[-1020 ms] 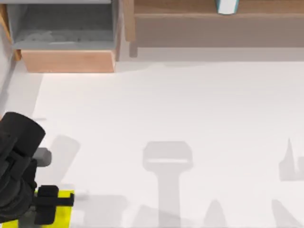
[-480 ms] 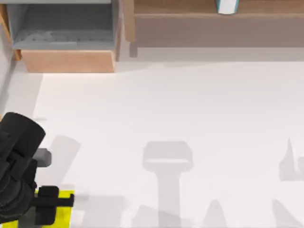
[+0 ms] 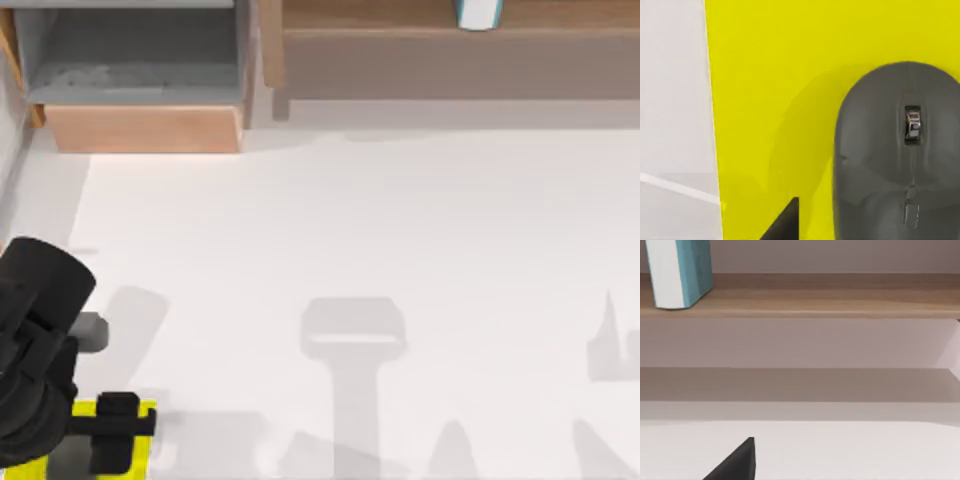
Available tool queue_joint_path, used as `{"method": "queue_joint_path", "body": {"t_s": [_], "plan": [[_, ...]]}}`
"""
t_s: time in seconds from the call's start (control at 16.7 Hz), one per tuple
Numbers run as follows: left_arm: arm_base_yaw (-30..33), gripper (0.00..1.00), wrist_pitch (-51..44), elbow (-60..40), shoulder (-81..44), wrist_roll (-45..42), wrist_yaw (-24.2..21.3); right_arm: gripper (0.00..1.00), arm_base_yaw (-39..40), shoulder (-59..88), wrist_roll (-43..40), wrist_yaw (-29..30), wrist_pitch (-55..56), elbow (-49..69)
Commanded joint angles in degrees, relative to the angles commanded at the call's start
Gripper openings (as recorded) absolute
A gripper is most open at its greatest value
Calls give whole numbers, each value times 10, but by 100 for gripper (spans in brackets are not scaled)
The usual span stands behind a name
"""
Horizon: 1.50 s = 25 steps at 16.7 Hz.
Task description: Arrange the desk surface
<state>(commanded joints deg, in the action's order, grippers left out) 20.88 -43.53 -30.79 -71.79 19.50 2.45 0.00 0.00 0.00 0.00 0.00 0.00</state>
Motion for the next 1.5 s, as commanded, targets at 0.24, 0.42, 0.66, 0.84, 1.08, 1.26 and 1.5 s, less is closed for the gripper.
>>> {"method": "queue_joint_path", "body": {"t_s": [0.24,0.42,0.66,0.84,1.08,1.26,1.5], "plan": [[0,100,0,0,0,0,0,100,0,0,0,0,0,0],[0,100,0,0,0,0,0,100,0,0,0,0,0,0],[-4,100,6,-1,1,-5,-1,100,0,0,0,0,0,0],[-39,100,59,1,-1,-51,-12,100,0,0,0,0,0,0],[-133,100,216,16,-30,-184,-50,100,0,0,0,0,0,0],[-228,100,393,39,-75,-328,-94,100,0,0,0,0,0,0],[-364,100,675,79,-158,-547,-171,100,0,0,0,0,0,0]]}}
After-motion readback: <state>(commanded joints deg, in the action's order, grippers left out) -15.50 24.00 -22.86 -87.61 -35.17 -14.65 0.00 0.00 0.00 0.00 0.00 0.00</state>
